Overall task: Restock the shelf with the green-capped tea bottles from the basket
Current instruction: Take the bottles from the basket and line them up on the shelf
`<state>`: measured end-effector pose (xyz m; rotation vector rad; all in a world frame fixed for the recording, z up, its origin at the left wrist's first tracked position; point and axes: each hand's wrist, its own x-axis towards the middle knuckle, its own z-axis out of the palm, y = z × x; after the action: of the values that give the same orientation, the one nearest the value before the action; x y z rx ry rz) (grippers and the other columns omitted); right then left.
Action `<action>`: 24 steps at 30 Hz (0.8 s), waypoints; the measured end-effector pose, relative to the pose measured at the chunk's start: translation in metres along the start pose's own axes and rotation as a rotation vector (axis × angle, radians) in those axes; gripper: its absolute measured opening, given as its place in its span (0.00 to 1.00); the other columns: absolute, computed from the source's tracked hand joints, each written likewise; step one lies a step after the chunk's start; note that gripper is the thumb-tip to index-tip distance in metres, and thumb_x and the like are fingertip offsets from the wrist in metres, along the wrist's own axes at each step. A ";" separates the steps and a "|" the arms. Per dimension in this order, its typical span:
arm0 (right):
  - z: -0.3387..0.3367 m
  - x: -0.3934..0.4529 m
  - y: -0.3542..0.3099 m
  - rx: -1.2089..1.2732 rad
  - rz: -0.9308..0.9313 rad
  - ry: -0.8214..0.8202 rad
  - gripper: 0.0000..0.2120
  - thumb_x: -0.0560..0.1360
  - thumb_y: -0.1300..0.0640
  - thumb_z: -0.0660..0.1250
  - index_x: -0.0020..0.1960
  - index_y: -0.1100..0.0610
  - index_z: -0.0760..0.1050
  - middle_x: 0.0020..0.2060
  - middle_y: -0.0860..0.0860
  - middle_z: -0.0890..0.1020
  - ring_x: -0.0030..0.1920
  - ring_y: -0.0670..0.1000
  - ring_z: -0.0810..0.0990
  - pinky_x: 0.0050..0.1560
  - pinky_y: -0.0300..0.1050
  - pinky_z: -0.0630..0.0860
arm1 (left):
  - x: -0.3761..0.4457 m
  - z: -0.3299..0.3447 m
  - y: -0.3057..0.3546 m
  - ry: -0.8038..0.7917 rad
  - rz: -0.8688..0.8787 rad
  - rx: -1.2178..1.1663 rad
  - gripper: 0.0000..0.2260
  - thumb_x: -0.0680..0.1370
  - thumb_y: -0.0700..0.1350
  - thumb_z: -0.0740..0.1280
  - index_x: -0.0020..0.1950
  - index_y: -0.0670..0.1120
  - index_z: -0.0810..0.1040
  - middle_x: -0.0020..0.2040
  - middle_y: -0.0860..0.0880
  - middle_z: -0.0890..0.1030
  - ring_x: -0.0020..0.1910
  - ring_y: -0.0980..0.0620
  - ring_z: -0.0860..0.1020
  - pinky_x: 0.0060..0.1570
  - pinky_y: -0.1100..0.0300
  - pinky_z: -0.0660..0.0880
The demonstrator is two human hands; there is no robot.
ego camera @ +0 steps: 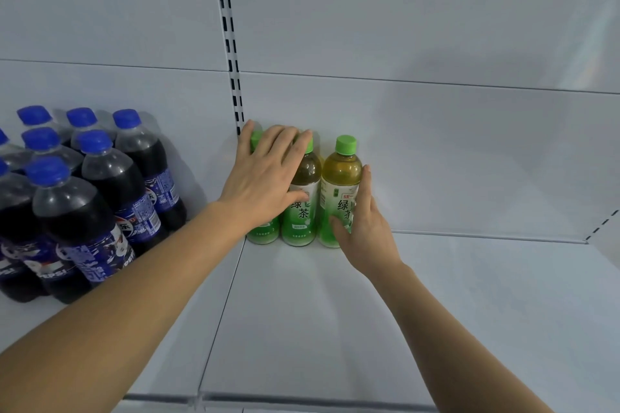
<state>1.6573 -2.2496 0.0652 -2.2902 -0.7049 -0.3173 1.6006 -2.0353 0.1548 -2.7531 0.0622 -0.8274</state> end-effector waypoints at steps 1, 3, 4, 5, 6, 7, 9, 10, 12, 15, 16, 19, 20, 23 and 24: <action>-0.001 0.000 0.000 -0.005 0.000 -0.002 0.53 0.83 0.53 0.72 0.88 0.49 0.33 0.75 0.61 0.74 0.63 0.67 0.82 0.56 0.62 0.82 | 0.000 0.000 0.000 -0.004 -0.002 0.001 0.51 0.72 0.69 0.74 0.85 0.46 0.56 0.78 0.44 0.68 0.79 0.41 0.65 0.79 0.29 0.53; -0.002 0.000 -0.001 -0.012 0.010 -0.007 0.53 0.83 0.52 0.72 0.88 0.49 0.34 0.74 0.60 0.75 0.62 0.66 0.83 0.56 0.61 0.82 | 0.000 -0.002 0.000 -0.012 0.001 -0.002 0.51 0.72 0.68 0.73 0.86 0.47 0.55 0.79 0.45 0.66 0.80 0.41 0.64 0.79 0.28 0.53; -0.003 0.000 -0.001 -0.018 0.018 -0.006 0.53 0.82 0.52 0.73 0.89 0.48 0.34 0.73 0.60 0.76 0.62 0.66 0.83 0.56 0.60 0.82 | 0.000 -0.003 0.000 -0.020 -0.001 -0.002 0.51 0.72 0.68 0.73 0.86 0.47 0.55 0.79 0.45 0.66 0.80 0.41 0.63 0.79 0.28 0.53; -0.005 0.001 -0.002 -0.026 0.027 -0.001 0.53 0.82 0.51 0.74 0.89 0.48 0.35 0.72 0.59 0.77 0.61 0.65 0.83 0.56 0.60 0.82 | 0.001 -0.004 0.000 -0.030 -0.005 0.000 0.51 0.73 0.69 0.73 0.86 0.48 0.54 0.80 0.45 0.65 0.80 0.41 0.63 0.79 0.27 0.53; -0.006 0.002 -0.003 -0.032 0.037 0.003 0.54 0.81 0.50 0.75 0.89 0.48 0.36 0.72 0.59 0.77 0.61 0.65 0.83 0.56 0.60 0.82 | 0.002 -0.004 0.001 -0.041 -0.011 0.005 0.51 0.73 0.69 0.73 0.86 0.48 0.53 0.80 0.45 0.65 0.81 0.42 0.63 0.79 0.27 0.53; -0.006 0.002 -0.005 -0.038 0.048 0.003 0.54 0.81 0.50 0.75 0.89 0.48 0.36 0.71 0.59 0.77 0.62 0.65 0.83 0.56 0.60 0.81 | 0.003 -0.004 0.002 -0.049 -0.019 0.009 0.52 0.73 0.69 0.73 0.86 0.49 0.53 0.81 0.46 0.65 0.81 0.42 0.63 0.78 0.27 0.53; -0.006 0.002 -0.010 -0.051 0.073 -0.001 0.54 0.81 0.49 0.75 0.89 0.49 0.36 0.70 0.60 0.78 0.61 0.65 0.83 0.56 0.59 0.80 | 0.004 -0.005 0.005 -0.061 -0.031 0.013 0.52 0.72 0.69 0.74 0.86 0.49 0.52 0.81 0.46 0.65 0.81 0.43 0.62 0.78 0.27 0.54; -0.006 0.002 -0.012 -0.061 0.081 -0.003 0.54 0.82 0.49 0.74 0.89 0.49 0.36 0.69 0.60 0.78 0.60 0.66 0.83 0.55 0.59 0.80 | 0.005 -0.005 0.006 -0.064 -0.036 0.014 0.52 0.72 0.69 0.74 0.86 0.49 0.52 0.81 0.47 0.65 0.81 0.43 0.62 0.78 0.27 0.54; -0.003 0.000 -0.014 -0.078 0.091 -0.004 0.53 0.82 0.49 0.74 0.89 0.50 0.35 0.67 0.59 0.78 0.59 0.66 0.83 0.53 0.58 0.79 | 0.004 -0.006 0.006 -0.065 -0.048 0.021 0.52 0.72 0.69 0.74 0.86 0.49 0.53 0.81 0.47 0.66 0.81 0.43 0.63 0.78 0.26 0.54; -0.002 0.002 -0.013 -0.097 0.091 -0.012 0.54 0.83 0.48 0.73 0.88 0.50 0.34 0.67 0.59 0.77 0.58 0.65 0.83 0.53 0.58 0.80 | 0.004 -0.007 0.007 -0.075 -0.065 0.033 0.52 0.72 0.68 0.74 0.86 0.49 0.53 0.81 0.46 0.66 0.80 0.43 0.63 0.78 0.26 0.54; -0.002 0.002 -0.013 -0.106 0.091 -0.020 0.54 0.83 0.47 0.73 0.88 0.50 0.33 0.68 0.59 0.77 0.59 0.65 0.83 0.53 0.58 0.80 | 0.004 -0.007 0.008 -0.078 -0.067 0.037 0.52 0.72 0.68 0.74 0.86 0.49 0.53 0.81 0.46 0.65 0.80 0.42 0.63 0.78 0.26 0.54; -0.005 0.003 -0.011 -0.149 0.086 -0.045 0.55 0.82 0.43 0.72 0.88 0.48 0.32 0.70 0.57 0.76 0.62 0.64 0.83 0.54 0.59 0.81 | 0.003 -0.010 0.010 -0.085 -0.072 0.031 0.53 0.72 0.68 0.74 0.87 0.51 0.50 0.82 0.45 0.62 0.82 0.42 0.60 0.78 0.25 0.53; -0.007 0.003 -0.010 -0.157 0.083 -0.053 0.55 0.82 0.42 0.72 0.88 0.47 0.31 0.71 0.57 0.76 0.63 0.63 0.82 0.56 0.59 0.82 | 0.002 -0.012 0.011 -0.083 -0.079 0.028 0.53 0.72 0.68 0.74 0.87 0.51 0.49 0.83 0.45 0.61 0.83 0.42 0.59 0.78 0.25 0.53; -0.015 -0.001 -0.002 -0.196 0.069 -0.042 0.54 0.82 0.37 0.70 0.88 0.47 0.33 0.77 0.56 0.71 0.69 0.61 0.78 0.62 0.60 0.81 | -0.001 -0.021 0.017 -0.054 -0.104 0.013 0.50 0.74 0.67 0.72 0.87 0.51 0.51 0.84 0.42 0.59 0.84 0.40 0.58 0.78 0.26 0.53; -0.018 -0.004 0.002 -0.230 0.061 -0.027 0.53 0.82 0.35 0.69 0.88 0.48 0.34 0.80 0.56 0.69 0.73 0.61 0.75 0.67 0.60 0.79 | -0.002 -0.025 0.021 -0.033 -0.104 0.006 0.48 0.75 0.66 0.71 0.87 0.50 0.53 0.84 0.42 0.59 0.84 0.39 0.58 0.79 0.26 0.53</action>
<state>1.6551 -2.2647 0.0756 -2.5322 -0.6381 -0.3555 1.5864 -2.0613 0.1679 -2.7835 -0.0907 -0.8068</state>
